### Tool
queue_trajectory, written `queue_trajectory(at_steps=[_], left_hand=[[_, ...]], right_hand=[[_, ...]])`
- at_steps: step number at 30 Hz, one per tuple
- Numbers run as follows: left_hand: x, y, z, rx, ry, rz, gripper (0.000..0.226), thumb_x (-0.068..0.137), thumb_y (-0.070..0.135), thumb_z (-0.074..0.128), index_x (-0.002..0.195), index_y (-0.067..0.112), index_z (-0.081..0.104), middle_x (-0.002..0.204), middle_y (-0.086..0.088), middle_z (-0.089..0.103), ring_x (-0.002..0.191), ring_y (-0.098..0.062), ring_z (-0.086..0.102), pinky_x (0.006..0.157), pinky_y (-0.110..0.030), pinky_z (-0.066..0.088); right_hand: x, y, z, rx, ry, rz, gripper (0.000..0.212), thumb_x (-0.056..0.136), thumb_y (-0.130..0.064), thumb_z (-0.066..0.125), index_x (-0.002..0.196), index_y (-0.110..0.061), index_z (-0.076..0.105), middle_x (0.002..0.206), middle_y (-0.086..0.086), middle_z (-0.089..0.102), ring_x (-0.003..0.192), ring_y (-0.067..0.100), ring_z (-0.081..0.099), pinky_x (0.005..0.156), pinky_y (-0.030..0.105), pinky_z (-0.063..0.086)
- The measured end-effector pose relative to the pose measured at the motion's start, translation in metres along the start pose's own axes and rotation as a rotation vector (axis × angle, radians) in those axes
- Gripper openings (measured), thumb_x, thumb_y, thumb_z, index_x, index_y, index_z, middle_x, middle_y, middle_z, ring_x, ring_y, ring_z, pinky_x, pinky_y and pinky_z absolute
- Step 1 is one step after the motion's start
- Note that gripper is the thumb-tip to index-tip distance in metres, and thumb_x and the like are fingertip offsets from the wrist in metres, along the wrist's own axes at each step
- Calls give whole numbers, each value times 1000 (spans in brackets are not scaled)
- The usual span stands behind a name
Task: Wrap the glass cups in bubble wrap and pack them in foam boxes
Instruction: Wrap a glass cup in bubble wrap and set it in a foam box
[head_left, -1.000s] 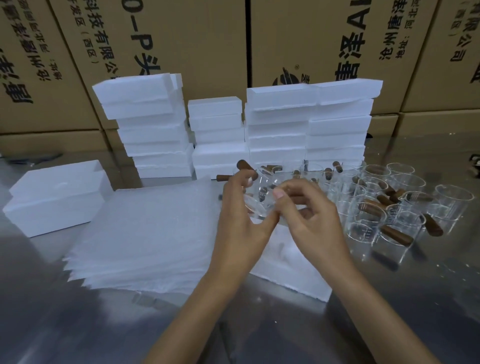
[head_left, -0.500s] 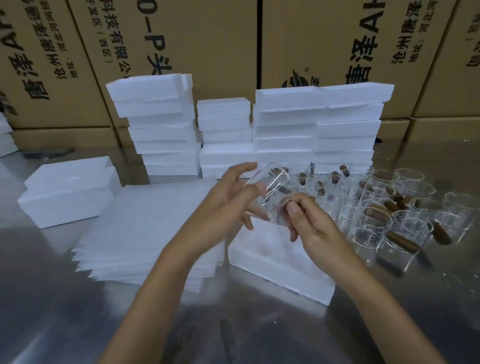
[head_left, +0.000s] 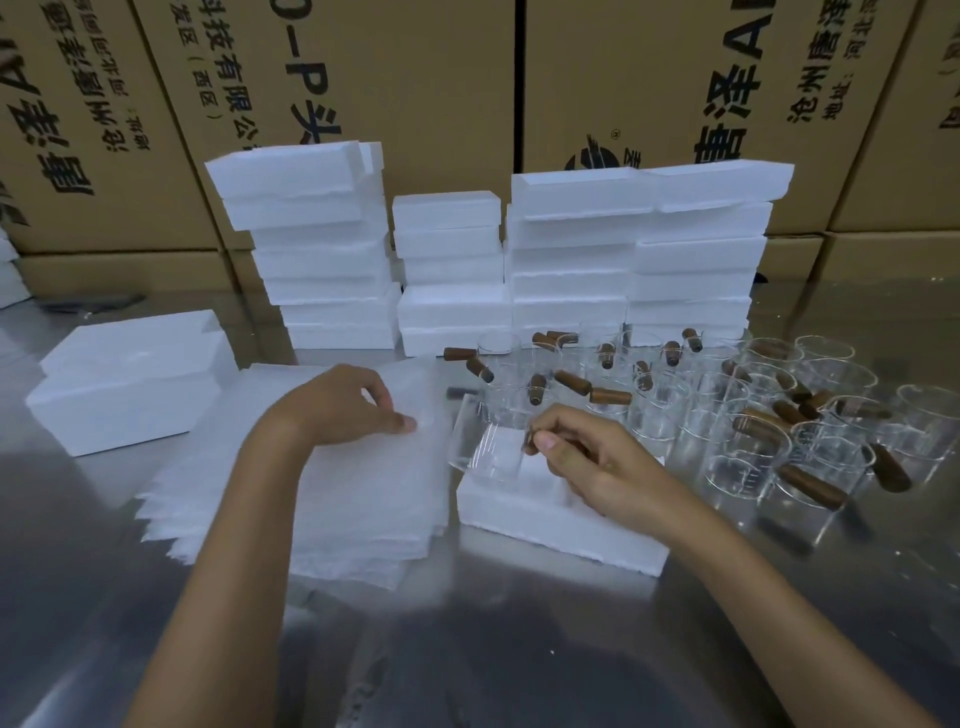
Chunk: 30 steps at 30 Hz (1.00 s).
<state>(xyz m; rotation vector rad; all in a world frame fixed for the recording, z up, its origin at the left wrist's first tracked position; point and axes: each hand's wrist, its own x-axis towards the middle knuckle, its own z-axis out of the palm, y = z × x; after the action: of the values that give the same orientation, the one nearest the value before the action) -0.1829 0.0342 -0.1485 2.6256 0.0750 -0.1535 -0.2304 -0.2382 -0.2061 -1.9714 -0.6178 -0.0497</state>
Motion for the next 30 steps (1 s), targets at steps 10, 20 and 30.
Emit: queue_trajectory(at_steps=[10,20,30], left_hand=[[-7,-14,8,-201,201,161,19,98,20,60,82,17,69,81,8,62,67,-8,52,55,-16,36],[-22,10,8,-386,214,368,31,103,13,52,88,28,74,92,11,73,51,-2,48,45,-6,34],[-46,49,25,-629,222,592,19,94,17,66,94,32,77,98,17,75,93,-14,68,90,-39,53]], right_hand=[[26,4,-29,59,-10,171,18,104,-22,49,108,-11,63,67,-6,50,50,5,35,46,18,28],[27,-38,14,-58,357,-104,8,102,-17,53,98,-21,58,71,4,52,61,10,43,59,26,34],[16,-26,21,-630,376,-98,12,102,-36,48,94,-29,53,73,-14,55,66,8,46,57,31,36]])
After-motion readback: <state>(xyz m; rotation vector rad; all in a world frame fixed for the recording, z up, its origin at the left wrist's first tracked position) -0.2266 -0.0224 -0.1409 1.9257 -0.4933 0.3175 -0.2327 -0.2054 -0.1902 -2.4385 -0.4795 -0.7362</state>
